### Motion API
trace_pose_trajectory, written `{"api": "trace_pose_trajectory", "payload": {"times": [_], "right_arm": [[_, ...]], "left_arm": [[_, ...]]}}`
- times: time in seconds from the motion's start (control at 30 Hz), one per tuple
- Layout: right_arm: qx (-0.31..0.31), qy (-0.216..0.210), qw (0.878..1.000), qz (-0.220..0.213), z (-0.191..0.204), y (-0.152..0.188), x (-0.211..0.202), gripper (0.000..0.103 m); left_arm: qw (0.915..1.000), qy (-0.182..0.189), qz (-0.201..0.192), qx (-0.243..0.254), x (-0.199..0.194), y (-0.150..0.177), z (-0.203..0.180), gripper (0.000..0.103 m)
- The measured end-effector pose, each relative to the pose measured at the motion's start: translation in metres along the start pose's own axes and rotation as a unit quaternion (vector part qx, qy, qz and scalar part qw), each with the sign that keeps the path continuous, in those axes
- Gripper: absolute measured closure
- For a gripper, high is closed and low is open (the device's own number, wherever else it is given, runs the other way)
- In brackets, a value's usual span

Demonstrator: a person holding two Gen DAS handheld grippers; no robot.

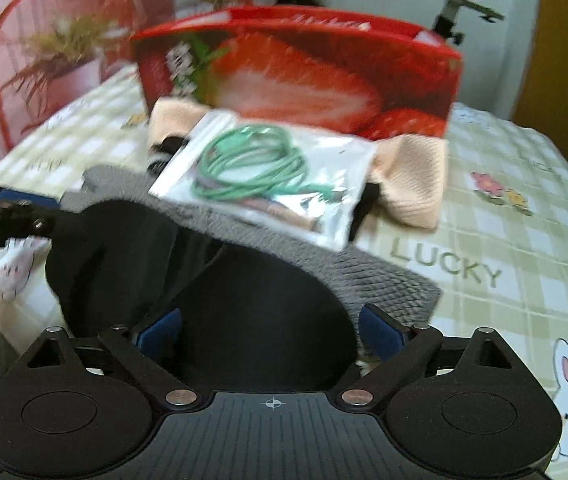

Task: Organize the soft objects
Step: 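Move the left tool back down toward the black eye mask, then close the left tool on the strap of the black eye mask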

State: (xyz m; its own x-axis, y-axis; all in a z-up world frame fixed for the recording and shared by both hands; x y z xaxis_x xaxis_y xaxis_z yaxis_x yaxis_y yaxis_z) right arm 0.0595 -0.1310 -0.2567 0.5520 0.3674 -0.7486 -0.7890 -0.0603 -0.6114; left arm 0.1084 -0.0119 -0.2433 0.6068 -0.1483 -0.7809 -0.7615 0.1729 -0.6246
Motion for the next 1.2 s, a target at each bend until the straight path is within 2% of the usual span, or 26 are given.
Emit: {"api": "trace_pose_trajectory", "payload": {"times": [0.13,0.47,0.8,0.87,1.0,1.07,1.2], "right_arm": [[-0.019,0.003,1.0,0.003,0.003,-0.002,0.007,0.003],[-0.041,-0.003,0.999,-0.001,-0.002,-0.025,0.027,0.003],[-0.026,-0.006,0.999,-0.032,-0.005,-0.025,0.022,0.003],[-0.021,-0.006,0.999,-0.045,-0.005,-0.024,0.015,0.007],[-0.004,-0.005,0.998,-0.067,-0.007,-0.019,0.0,0.008],[0.006,-0.007,0.997,-0.073,-0.009,-0.017,-0.005,0.014],[0.015,0.0,0.997,-0.08,-0.011,-0.013,-0.01,0.019]], "left_arm": [[0.9998,0.009,0.014,-0.01,0.007,0.005,0.001,0.049],[0.9992,-0.002,0.017,-0.036,0.015,0.008,0.011,0.051],[0.9997,-0.008,0.012,-0.021,0.017,0.01,0.006,0.051],[0.9996,-0.006,0.014,-0.023,0.017,0.01,0.007,0.051],[0.9996,-0.005,0.015,-0.024,0.018,0.009,0.008,0.051],[0.9996,-0.005,0.015,-0.024,0.018,0.009,0.008,0.051],[0.9996,-0.004,0.016,-0.025,0.018,0.009,0.008,0.051]]}}
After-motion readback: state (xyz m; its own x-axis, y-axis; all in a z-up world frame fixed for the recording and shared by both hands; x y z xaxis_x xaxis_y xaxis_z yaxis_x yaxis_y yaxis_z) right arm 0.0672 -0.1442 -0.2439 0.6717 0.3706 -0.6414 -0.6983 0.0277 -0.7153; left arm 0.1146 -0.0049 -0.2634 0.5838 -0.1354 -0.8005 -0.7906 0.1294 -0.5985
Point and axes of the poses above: each gripper's, at about its wrist camera, not at the fingertips, and x roughly the way its jaws point, z to its left, y to its underside, the point moved 5 cm from there along x, roughly the way its jaws point, and after that the axes turned 15 degrees about -y, right-handed, at the moved point
